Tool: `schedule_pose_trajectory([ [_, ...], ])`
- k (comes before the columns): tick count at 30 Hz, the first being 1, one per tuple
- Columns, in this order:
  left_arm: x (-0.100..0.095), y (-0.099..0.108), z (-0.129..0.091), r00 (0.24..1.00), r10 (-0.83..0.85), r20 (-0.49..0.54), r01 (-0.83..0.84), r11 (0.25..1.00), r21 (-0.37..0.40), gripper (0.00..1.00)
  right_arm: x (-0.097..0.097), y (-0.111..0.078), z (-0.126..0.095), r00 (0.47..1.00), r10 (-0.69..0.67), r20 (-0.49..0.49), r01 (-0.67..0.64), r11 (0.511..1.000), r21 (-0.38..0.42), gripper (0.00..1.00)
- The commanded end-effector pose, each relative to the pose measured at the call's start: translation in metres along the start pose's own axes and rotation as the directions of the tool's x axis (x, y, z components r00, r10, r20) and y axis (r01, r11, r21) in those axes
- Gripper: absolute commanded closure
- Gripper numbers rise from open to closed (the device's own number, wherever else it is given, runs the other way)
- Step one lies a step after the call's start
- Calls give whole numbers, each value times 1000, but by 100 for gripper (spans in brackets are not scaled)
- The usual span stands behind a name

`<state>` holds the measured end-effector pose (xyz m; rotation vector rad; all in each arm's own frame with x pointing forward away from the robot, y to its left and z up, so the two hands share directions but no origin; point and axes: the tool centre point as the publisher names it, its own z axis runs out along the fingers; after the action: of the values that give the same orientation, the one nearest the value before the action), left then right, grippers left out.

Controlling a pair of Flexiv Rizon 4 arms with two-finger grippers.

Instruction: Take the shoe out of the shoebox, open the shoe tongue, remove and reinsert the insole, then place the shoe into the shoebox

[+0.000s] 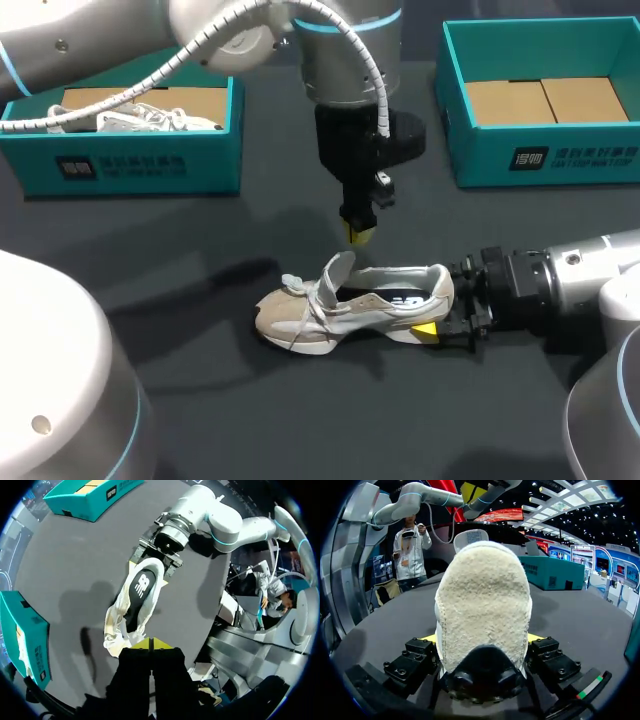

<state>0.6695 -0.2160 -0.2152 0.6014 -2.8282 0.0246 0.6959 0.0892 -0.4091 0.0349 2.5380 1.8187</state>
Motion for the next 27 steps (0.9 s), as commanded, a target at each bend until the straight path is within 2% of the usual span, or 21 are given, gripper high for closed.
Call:
schedule_pose_trajectory([
  [1, 3, -9, 5, 945, 319, 70, -320, 948, 5, 100, 1, 0, -1, 1000, 0, 1, 0, 1000, 3, 100],
  [9, 3, -9, 5, 945, 319, 70, -320, 948, 5, 100, 1, 0, -1, 1000, 0, 1, 0, 1000, 3, 100],
  [10, 3, -13, 12, 935, 338, 104, -340, 940, 7, 100, 1, 0, -1, 1000, 0, 1, 0, 1000, 3, 100],
  [14, -6, -31, 35, 933, 335, 135, -335, 942, -19, 100, 1, 0, -1, 1000, 0, 1, 0, 1000, 3, 100],
  [20, -15, -45, 59, 918, 384, 94, -387, 922, 12, 100, 1, 0, -1, 1000, 0, 1, 0, 1000, 3, 100],
  [22, -16, -47, 64, 911, 400, 101, -405, 914, 34, 100, 1, 0, -1, 1000, 0, 1, 0, 1000, 3, 100],
  [27, -16, -47, 64, 911, 400, 101, -405, 914, 34, 100, 1, 0, -1, 1000, 0, 1, 0, 1000, 3, 100],
])
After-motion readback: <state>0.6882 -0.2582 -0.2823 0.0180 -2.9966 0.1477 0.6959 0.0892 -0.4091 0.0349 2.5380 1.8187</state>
